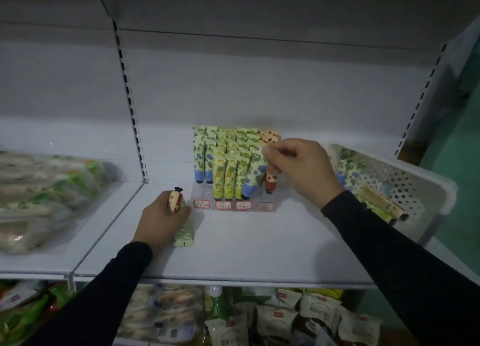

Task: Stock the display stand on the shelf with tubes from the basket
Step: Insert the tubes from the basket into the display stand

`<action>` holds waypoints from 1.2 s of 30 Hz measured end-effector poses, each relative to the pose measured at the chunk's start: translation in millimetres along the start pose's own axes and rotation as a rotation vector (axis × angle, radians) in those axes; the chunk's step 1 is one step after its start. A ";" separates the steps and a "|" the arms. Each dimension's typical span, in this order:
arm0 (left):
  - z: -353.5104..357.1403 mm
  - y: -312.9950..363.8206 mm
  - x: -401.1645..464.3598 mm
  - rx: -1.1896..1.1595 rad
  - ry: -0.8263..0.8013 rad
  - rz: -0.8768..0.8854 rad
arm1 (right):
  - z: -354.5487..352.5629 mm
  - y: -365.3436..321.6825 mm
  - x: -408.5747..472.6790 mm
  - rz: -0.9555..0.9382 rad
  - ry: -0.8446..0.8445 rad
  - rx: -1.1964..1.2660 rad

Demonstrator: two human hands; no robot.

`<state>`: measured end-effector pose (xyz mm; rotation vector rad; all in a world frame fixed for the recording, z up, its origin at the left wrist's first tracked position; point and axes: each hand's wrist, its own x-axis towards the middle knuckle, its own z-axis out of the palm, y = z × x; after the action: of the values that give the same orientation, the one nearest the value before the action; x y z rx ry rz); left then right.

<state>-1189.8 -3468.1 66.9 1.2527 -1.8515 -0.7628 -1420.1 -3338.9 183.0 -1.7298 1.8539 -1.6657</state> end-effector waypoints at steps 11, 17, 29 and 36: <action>1.5 -10.5 7.3 -0.056 -0.010 -0.017 | 85.9 -47.6 63.0 -0.221 -0.179 -0.394; 1.6 -12.1 8.8 -0.046 -0.010 -0.006 | 115.5 -43.1 81.2 -0.266 -0.207 -0.616; 0.5 -10.1 6.6 -0.082 -0.017 0.004 | 126.8 -16.2 82.1 -0.201 -0.196 -0.653; 0.0 -9.1 6.7 -0.064 -0.014 0.019 | 121.3 -20.1 87.0 -0.190 -0.171 -0.660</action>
<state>-1186.9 -3477.4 61.3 1.1910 -1.8338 -0.8161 -1353.7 -3473.2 198.5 -2.2497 2.3813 -0.9443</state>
